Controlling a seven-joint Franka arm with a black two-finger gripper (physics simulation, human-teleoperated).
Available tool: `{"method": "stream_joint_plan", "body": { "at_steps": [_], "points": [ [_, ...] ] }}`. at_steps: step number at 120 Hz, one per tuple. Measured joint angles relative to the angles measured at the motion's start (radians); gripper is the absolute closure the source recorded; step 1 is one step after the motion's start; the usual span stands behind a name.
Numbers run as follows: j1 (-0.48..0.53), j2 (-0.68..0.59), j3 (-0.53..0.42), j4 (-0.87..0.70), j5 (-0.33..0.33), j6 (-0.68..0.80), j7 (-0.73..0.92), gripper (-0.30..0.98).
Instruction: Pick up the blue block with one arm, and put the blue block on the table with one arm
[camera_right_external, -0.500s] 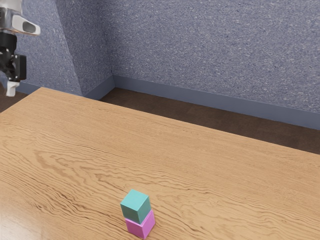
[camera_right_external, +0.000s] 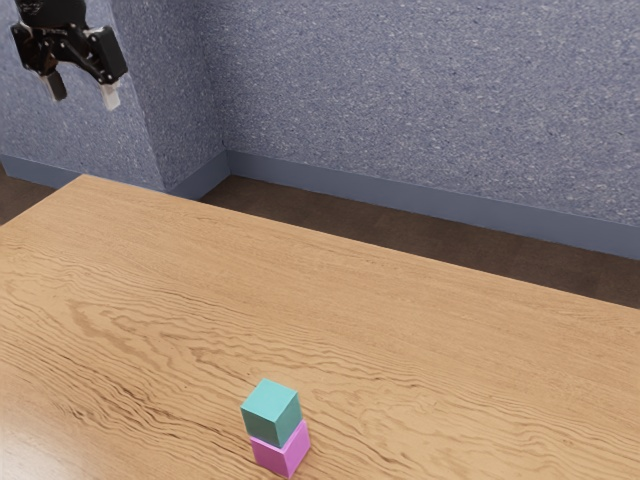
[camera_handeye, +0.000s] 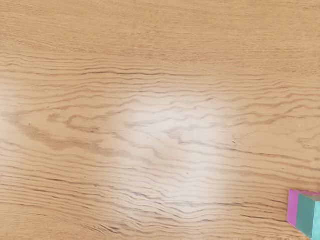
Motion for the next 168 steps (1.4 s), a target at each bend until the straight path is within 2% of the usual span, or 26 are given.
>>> {"method": "stream_joint_plan", "body": {
  "at_steps": [13, 20, 36, 50, 60, 83, 112, 143, 168],
  "points": [
    [-0.077, -0.002, -0.005, -0.013, 0.012, 0.012, -0.001, 0.0],
    [-0.097, -0.029, -0.038, -0.051, 0.017, 0.017, -0.001, 0.0],
    [-0.079, -0.088, -0.142, -0.182, 0.003, 0.036, -0.003, 0.0],
    [0.124, -0.151, -0.351, -0.317, -0.043, 0.069, -0.005, 0.0],
    [0.184, -0.173, -0.428, -0.405, -0.071, 0.1, -0.005, 0.0],
    [0.201, -0.199, -0.483, -0.574, -0.134, 0.211, -0.007, 0.0],
    [0.201, -0.223, -0.568, -0.675, -0.233, 0.321, -0.014, 0.0],
    [0.204, -0.198, -0.614, -0.823, -0.258, 0.468, -0.032, 0.0],
    [0.195, -0.207, -0.659, -0.883, -0.294, 0.531, -0.052, 0.0]
  ]
}}
